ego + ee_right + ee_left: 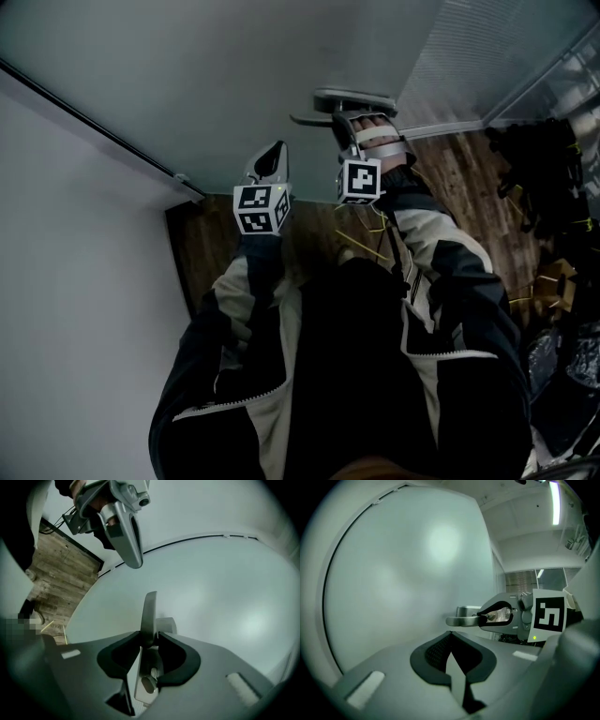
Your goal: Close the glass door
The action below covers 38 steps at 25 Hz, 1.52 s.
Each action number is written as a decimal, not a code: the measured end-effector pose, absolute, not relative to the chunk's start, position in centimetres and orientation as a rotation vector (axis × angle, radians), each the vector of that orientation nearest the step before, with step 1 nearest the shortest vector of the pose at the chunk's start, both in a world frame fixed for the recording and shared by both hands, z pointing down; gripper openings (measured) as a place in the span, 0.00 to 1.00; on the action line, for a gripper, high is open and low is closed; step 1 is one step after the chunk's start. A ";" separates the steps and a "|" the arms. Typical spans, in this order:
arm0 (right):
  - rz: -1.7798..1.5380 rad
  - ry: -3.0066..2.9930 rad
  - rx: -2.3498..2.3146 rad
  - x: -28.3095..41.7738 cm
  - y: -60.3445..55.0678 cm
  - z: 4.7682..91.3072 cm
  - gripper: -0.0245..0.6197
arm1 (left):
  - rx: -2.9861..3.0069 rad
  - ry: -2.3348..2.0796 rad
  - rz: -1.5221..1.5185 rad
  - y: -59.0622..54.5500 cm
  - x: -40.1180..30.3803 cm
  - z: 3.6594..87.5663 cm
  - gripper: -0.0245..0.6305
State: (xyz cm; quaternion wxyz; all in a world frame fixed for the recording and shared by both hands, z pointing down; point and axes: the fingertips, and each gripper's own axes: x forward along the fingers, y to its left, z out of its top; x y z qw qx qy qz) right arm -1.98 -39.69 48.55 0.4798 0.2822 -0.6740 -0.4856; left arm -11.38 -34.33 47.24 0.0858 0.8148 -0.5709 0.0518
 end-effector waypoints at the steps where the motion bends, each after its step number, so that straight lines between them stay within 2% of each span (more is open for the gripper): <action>1: -1.194 -1.657 0.672 -1.9 -40.2 48.7 0.23 | 2.408 -1.713 0.152 -35.0 -11.0 47.6 0.04; 8: -1.264 -1.666 0.593 -1.5 -45.3 48.7 0.23 | 2.358 -1.799 0.138 -40.2 -8.9 46.6 0.04; 25: -1.255 -1.551 0.651 -2.8 -59.6 48.1 0.23 | 2.454 -1.683 0.167 -53.5 -11.8 45.5 0.04; 38: -1.262 -1.557 0.648 -5.0 -65.5 49.9 0.23 | 2.440 -1.687 0.193 -56.4 -12.9 47.9 0.04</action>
